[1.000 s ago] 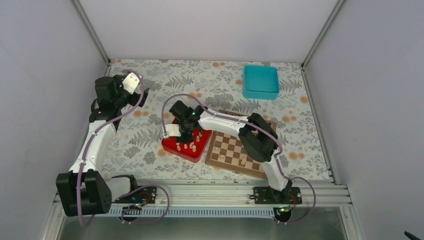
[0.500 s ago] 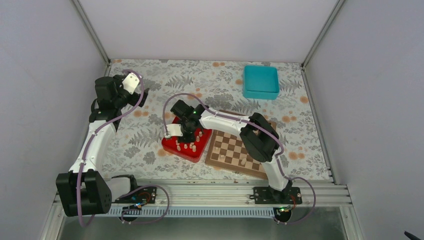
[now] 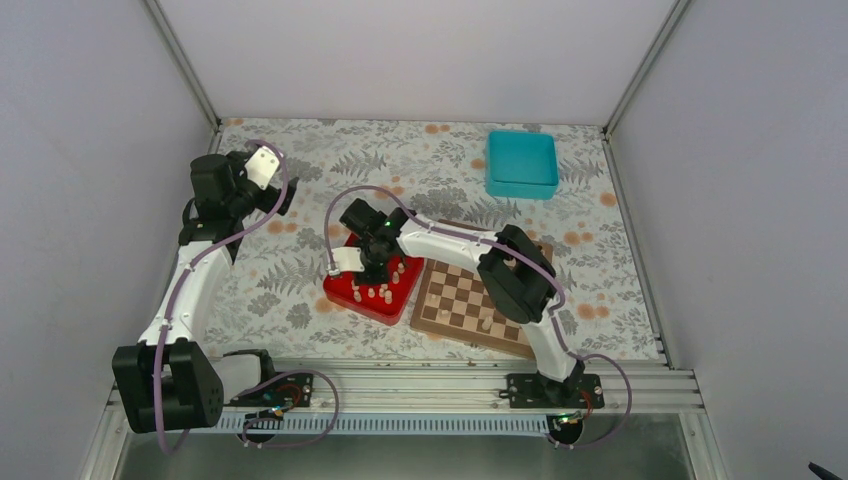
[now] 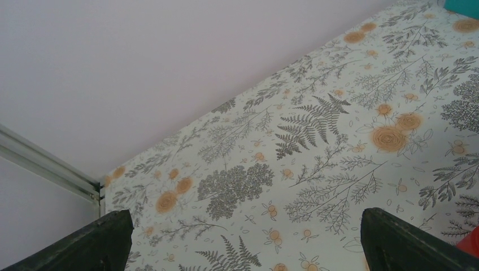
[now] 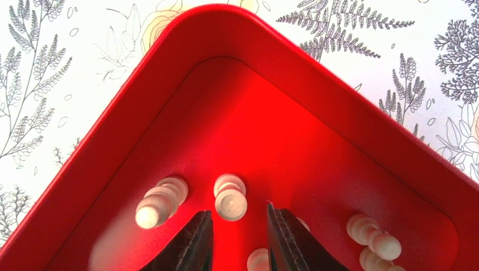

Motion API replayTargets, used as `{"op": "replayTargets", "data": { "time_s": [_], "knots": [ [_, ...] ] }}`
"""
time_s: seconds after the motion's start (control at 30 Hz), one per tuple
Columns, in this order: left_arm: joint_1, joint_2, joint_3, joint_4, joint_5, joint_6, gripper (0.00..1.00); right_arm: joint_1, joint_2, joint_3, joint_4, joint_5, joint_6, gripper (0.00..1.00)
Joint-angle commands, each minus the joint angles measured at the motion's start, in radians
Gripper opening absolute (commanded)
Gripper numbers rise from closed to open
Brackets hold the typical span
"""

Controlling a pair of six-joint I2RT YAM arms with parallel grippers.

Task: Set up the chess pieces on the board
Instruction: Pick up the chess piece from the storage box.

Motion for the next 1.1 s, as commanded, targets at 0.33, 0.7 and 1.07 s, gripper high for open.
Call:
{"op": "replayTargets", "data": {
  "time_s": [0.33,0.7,1.07],
  "knots": [
    [0.016,-0.008,-0.016,0.027,0.036,0.001,1.00,-0.002,0.075,0.081,-0.029,-0.025,-0.018,0.27],
    [0.018,-0.007,-0.013,0.026,0.040,0.000,1.00,0.000,0.076,0.075,-0.015,-0.035,-0.022,0.27],
    [0.021,-0.008,-0.012,0.024,0.042,0.000,1.00,0.001,0.076,0.094,-0.021,-0.050,-0.023,0.14]
  ]
}}
